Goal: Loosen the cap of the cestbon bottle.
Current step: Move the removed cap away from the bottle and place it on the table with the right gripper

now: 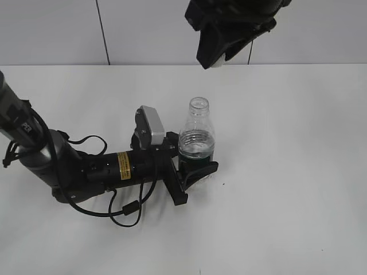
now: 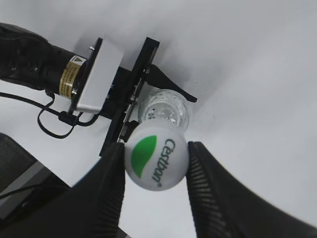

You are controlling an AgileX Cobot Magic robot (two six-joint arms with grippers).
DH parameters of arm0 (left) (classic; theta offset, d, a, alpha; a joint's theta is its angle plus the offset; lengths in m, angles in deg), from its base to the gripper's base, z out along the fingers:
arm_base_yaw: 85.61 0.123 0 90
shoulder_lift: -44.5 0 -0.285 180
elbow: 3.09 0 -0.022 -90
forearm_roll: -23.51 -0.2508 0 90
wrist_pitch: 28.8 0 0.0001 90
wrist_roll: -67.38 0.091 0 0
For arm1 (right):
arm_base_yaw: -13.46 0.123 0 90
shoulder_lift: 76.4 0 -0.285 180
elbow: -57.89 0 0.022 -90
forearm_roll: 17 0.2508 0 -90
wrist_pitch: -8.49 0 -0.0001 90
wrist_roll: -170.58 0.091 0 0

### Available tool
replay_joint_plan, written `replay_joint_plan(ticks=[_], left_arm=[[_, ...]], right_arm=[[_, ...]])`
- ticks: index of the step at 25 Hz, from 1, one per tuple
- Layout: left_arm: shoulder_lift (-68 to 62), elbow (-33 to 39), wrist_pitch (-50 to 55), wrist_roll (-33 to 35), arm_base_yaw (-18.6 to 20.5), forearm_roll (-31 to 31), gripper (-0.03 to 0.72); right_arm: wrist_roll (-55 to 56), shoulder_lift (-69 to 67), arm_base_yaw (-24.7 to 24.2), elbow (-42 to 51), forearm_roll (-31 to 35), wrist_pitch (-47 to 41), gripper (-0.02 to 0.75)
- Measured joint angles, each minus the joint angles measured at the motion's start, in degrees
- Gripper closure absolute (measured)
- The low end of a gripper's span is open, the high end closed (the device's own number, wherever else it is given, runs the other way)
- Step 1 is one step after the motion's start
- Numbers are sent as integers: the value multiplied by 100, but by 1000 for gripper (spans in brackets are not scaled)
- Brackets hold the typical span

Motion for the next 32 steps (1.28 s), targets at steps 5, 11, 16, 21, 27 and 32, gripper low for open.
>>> replay_joint_plan(ticks=[5,11,16,21,27,32], left_arm=[[0,0,0,0,0,-30,286],[0,0,0,0,0,-35,286],[0,0,-6,0,5,-29,286],[0,0,-6,0,5,-29,286],[0,0,-6,0,5,-29,286],[0,0,-6,0,5,-24,286]], right_arm=[[423,5,-123,0,-471,-6,444],[488,5,-780,0,-673,-6,444],[482,-113,-1360,127,-694,-6,444],[437,-395,-1434,483,-689,160,444],[426,-932,-1434,1098,-630,802,444],[420,-1445,-1434,1459,-597,1408,444]])
